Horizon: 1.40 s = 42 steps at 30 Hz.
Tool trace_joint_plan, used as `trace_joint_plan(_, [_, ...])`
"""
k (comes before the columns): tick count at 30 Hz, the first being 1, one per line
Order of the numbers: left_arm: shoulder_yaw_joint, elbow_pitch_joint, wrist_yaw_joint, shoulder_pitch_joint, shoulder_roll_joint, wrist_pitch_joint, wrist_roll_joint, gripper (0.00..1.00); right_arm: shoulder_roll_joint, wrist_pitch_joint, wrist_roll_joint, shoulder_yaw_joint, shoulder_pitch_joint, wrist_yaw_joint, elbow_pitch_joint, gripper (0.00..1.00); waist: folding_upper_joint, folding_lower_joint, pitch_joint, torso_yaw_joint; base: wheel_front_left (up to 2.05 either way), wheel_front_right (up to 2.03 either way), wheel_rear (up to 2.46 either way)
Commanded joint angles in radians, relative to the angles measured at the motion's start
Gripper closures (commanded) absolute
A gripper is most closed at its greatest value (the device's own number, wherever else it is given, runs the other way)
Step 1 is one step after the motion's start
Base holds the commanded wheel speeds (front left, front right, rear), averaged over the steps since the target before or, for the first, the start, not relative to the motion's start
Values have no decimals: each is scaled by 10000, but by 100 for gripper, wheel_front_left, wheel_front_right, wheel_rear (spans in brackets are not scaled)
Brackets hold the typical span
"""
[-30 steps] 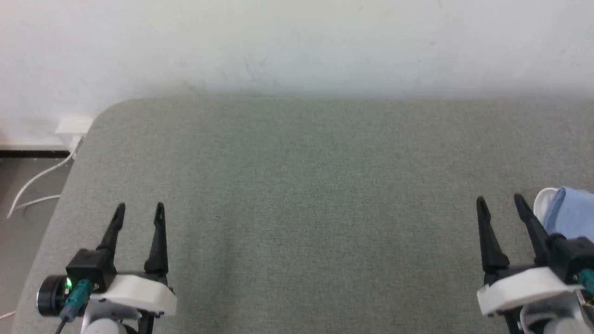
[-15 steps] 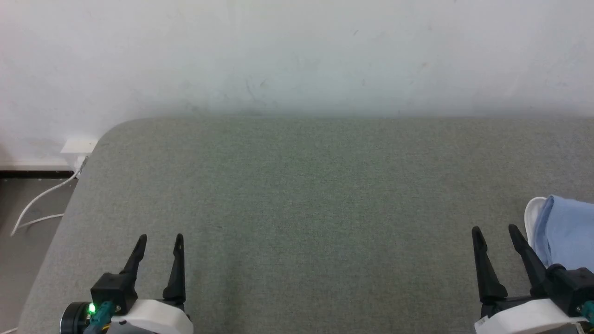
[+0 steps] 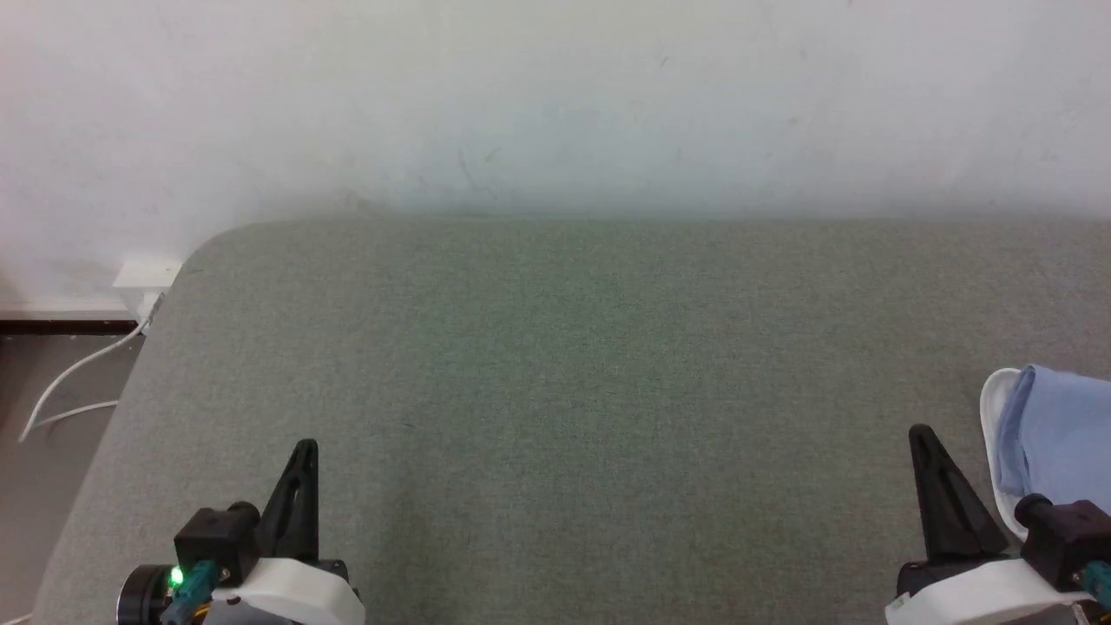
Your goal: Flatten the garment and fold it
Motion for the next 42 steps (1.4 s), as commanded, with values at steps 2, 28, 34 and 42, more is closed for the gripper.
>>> trace_joint_plan(2, [35, -88, 11, -16, -76, 50, 170, 100, 3, 65, -98, 38, -127, -2, 34, 100, -1, 0, 5, -1, 0, 0, 0])
trace_joint_plan(28, [158, -503, 37, -60, -367, 580, 625, 100, 11, 287, -448, 164, -468, -6, 216, 100, -1, 0, 60, -18, 0, 0, 0])
trace_joint_plan(34, [186, -599, 43, -70, -434, 703, 730, 100, 13, 338, -529, 194, -547, -7, 258, 100, -1, 0, 73, -22, 0, 0, 0])
trace_joint_plan(42, [224, -726, 51, -83, -524, 866, 871, 100, 16, 407, -637, 232, -652, -8, 313, 100, 0, 0, 90, -27, 0, 0, 0])
